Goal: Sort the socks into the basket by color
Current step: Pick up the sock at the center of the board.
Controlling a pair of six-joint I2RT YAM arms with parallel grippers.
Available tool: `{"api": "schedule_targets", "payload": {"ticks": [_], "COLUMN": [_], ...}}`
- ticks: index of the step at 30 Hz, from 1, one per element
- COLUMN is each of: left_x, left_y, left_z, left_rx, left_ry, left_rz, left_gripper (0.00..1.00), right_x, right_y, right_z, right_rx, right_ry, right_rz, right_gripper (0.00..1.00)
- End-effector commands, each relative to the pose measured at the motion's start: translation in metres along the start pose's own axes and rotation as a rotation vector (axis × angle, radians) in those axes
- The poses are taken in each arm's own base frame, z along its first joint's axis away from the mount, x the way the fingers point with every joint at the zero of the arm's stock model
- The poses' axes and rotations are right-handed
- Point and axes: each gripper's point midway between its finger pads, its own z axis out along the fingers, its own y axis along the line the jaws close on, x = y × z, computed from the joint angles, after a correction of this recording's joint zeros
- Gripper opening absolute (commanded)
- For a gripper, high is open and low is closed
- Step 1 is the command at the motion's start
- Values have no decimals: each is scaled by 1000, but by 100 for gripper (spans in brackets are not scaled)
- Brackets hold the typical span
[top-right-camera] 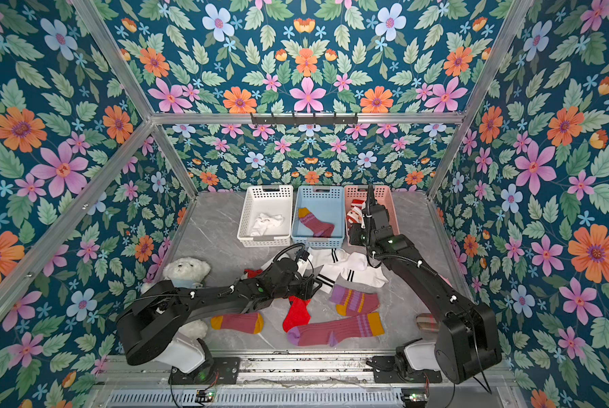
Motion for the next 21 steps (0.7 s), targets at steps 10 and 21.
{"api": "schedule_targets", "payload": {"ticks": [10,21], "left_x": [20,36], "left_y": [34,-12], "left_z": [-60,-44], "left_rx": [-167,-47], "left_ry": [-69,2], "left_rz": [-40,77], "left_gripper": [52,51], "right_x": [14,17], "right_y": [-2,-5], "right_z": [3,3], "right_rx": [-17,-5], "right_ry": [20,21], "right_rz": [19,23], "right_gripper": [45,46]}}
